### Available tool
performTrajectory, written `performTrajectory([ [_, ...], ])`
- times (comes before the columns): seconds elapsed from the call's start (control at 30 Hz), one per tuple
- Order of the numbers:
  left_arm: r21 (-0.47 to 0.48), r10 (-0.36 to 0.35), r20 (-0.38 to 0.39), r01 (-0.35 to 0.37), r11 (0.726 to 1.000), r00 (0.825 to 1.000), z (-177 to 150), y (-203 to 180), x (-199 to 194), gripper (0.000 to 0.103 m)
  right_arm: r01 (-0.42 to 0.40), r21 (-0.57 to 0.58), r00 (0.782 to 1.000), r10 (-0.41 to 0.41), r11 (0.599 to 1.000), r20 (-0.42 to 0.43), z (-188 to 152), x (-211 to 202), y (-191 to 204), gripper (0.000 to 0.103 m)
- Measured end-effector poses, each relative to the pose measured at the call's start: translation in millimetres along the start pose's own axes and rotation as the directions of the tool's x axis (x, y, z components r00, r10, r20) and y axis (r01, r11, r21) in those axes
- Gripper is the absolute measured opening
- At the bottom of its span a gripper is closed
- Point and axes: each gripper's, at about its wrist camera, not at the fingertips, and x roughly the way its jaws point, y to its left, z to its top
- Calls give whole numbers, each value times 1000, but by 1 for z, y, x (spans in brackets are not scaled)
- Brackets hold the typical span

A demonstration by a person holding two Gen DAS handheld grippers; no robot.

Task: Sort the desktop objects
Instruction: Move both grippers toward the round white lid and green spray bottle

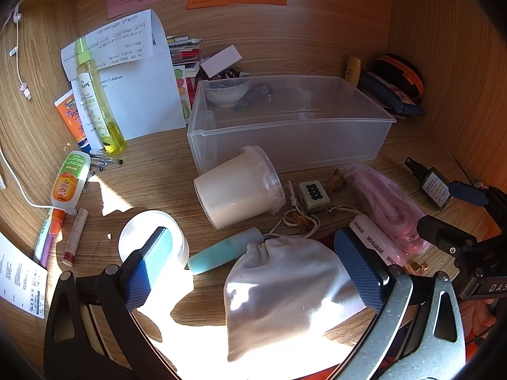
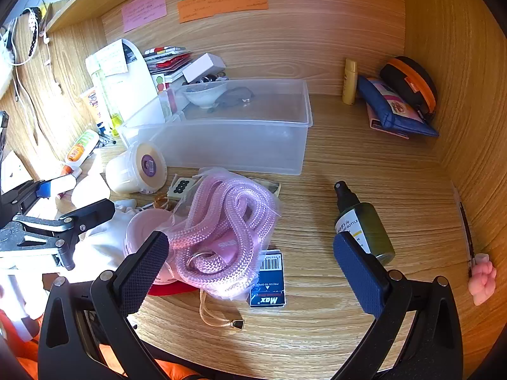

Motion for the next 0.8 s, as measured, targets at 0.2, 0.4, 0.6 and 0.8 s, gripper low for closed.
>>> performTrajectory([
  [0.2,-4,-1,8,1,1000,1000,-1,4,-1,103,0,-3,1000,0,1000,-1,0,0,1,103],
  [0.4,-3,4,3,-4,1000,1000,0,6,-1,103,-1,-3,1000,1,1000,0,1,0,0,103],
  [0.6,-6,4,-6,-4,1000,1000,1,7,-1,103,-3,-2,1000,3,1000,2,1,-1,-1,103],
  [0.8,-7,-13,-1,13,1000,1000,3,11,-4,103,4,9,1000,-4,1000,4,3,-1,-6,103],
])
